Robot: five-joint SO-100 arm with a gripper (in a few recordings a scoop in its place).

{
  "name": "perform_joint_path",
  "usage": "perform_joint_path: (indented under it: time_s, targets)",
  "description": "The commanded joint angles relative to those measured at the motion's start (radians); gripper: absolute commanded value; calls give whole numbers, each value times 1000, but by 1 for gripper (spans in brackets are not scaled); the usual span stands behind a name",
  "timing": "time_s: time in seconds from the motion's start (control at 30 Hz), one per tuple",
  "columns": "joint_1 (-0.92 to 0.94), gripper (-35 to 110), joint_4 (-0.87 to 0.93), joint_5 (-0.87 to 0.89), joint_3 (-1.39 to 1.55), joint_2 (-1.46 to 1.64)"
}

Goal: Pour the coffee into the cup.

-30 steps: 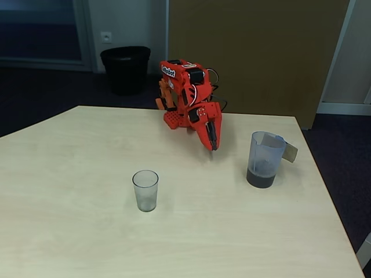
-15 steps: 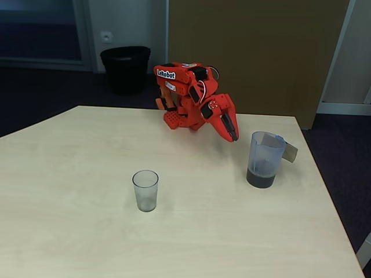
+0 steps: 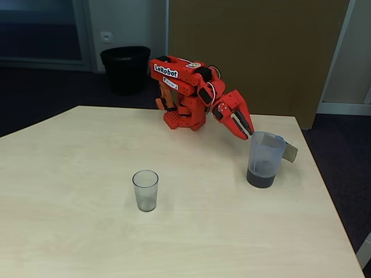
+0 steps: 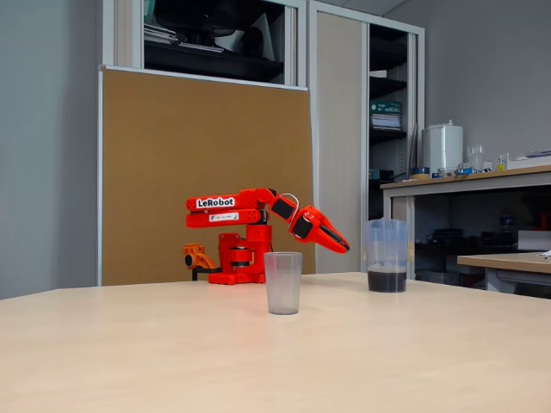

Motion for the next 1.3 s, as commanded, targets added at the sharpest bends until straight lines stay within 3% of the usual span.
perform_joint_path:
  time_s: [0.0,0.33,0.7,0.97,1.27]
  targets:
    - [-32,6,-84,20,-5,-78]
    - [-86,10,-149,-41,-87,-256]
    - [-137,9,-103,58,-172,-391]
    - [-140,21,-252,-31,-204,-495]
    - [-156,23,-382,-20,-224,-551]
